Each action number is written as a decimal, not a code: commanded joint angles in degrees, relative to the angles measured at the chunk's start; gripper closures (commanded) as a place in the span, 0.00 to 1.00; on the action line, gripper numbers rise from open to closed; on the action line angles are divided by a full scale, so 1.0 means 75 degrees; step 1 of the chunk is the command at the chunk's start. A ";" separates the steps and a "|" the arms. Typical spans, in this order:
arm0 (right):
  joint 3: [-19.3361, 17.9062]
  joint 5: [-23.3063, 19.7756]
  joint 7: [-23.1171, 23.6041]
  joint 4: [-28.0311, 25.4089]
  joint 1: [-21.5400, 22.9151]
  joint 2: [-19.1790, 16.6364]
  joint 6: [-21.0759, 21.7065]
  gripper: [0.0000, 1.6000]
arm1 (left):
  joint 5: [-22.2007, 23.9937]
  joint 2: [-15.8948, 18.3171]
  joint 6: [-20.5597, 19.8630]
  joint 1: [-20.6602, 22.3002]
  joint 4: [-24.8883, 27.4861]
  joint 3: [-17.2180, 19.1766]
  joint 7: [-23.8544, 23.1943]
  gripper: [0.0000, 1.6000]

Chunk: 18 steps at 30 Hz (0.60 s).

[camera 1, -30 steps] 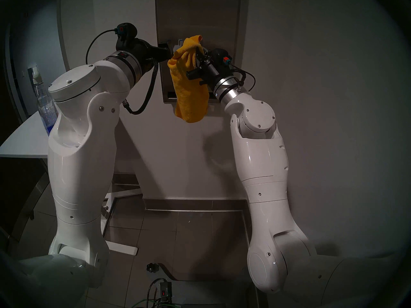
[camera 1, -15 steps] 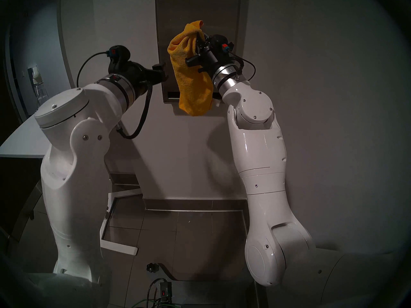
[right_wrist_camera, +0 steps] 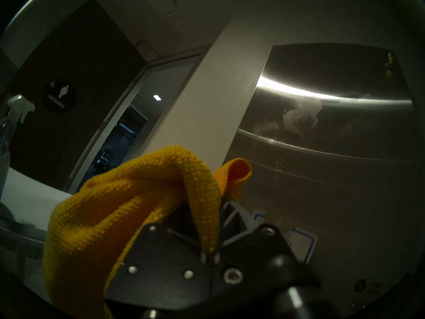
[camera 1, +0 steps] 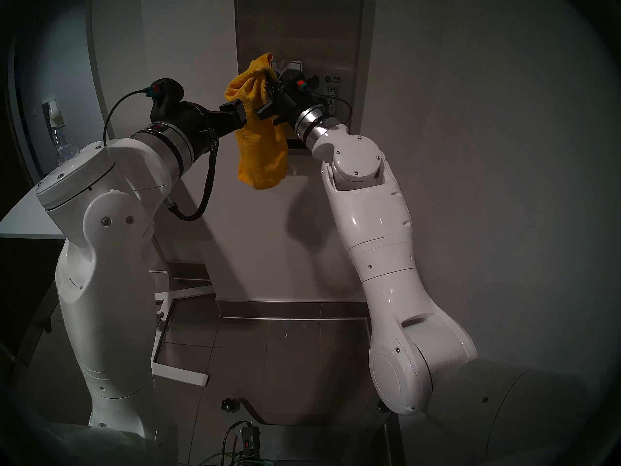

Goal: Pick up the cloth and wipe the surface

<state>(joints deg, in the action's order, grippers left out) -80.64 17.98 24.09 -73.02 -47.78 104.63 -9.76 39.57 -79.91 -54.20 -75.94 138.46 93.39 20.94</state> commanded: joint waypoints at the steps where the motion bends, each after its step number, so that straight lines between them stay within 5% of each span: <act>1: -0.0063 0.0331 -0.0268 0.0304 0.0884 0.0073 -0.0182 1.00 | 0.0113 -0.0079 0.0065 0.0172 0.0205 0.0114 -0.0065 0.00; 18: -0.0462 0.1072 -0.1702 0.1238 0.1635 0.0663 0.0101 1.00 | 0.0228 -0.0119 0.0028 0.0134 0.0205 0.0187 -0.0080 0.00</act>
<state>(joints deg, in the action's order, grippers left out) -83.33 24.48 17.00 -64.61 -41.61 106.10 -9.97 41.10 -80.78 -54.31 -76.04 138.56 94.52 20.57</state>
